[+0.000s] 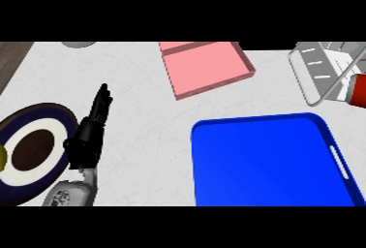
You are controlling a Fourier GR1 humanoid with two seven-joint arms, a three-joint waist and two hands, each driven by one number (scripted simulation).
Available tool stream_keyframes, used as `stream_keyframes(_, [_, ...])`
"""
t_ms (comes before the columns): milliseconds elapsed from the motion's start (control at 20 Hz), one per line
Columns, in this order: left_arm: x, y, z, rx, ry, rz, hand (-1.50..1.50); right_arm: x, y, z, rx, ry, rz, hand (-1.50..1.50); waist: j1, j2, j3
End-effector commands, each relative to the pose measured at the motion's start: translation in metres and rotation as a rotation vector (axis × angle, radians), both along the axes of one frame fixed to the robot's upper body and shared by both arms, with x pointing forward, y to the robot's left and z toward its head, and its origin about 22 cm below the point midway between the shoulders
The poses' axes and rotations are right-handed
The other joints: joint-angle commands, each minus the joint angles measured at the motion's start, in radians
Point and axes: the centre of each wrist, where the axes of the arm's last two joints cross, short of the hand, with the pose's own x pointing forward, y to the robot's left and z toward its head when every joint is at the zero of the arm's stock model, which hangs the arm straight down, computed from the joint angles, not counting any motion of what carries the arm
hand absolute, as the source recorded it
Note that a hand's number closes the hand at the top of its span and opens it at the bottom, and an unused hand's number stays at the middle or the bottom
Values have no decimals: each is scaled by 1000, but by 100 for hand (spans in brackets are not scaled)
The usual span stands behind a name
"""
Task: Pick the can from the tray and place it in the tiered basket
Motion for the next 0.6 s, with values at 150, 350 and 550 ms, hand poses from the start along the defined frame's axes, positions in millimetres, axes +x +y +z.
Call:
stream_keyframes(150, [6, 0, 5, 19, -4, 3, 0, -33, -20, 87, 65, -100, -58, 150, 8, 3, 1])
stream_keyframes(350, [3, 1, -2, 0, 8, -23, 0, -31, -62, 134, 137, -143, -111, 150, 25, 8, 1])
stream_keyframes(550, [9, -2, 5, -1, -14, -28, 0, -15, -55, 138, 321, -179, -90, 150, 29, 7, 0])
